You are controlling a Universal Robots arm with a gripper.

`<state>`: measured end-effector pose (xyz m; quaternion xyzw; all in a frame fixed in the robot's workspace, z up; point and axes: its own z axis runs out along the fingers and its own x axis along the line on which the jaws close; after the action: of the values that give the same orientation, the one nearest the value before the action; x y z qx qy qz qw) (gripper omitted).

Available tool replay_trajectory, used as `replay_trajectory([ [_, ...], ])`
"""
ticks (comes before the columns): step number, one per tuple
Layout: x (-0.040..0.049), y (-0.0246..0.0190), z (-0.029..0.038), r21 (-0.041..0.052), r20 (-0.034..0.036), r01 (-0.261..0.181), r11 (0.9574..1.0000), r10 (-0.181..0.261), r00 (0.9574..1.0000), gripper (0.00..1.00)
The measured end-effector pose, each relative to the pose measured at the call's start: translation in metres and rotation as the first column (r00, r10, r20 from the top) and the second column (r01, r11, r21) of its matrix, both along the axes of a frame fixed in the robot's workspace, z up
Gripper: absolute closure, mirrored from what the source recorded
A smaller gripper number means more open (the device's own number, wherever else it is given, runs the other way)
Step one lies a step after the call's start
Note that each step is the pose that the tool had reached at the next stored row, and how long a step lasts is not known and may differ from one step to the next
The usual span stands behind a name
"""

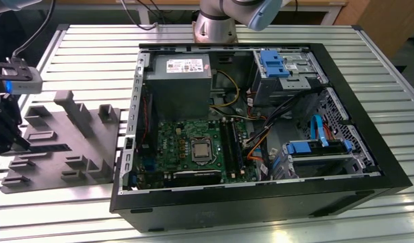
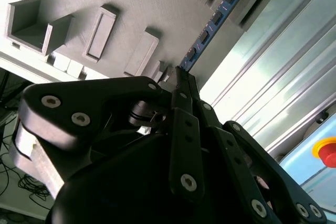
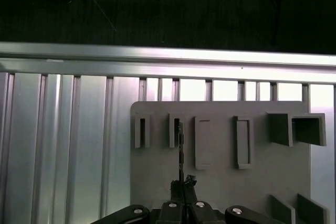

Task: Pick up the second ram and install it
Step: 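Pick up the second ram and move it above second insertion slot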

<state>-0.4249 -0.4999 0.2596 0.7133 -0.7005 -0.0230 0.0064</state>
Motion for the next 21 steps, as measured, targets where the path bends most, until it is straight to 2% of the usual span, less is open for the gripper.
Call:
replay_trajectory([
  [21,0.0,0.0,0.0149,0.0014,0.0,0.0,1.0,0.0,1.0,0.88],
])
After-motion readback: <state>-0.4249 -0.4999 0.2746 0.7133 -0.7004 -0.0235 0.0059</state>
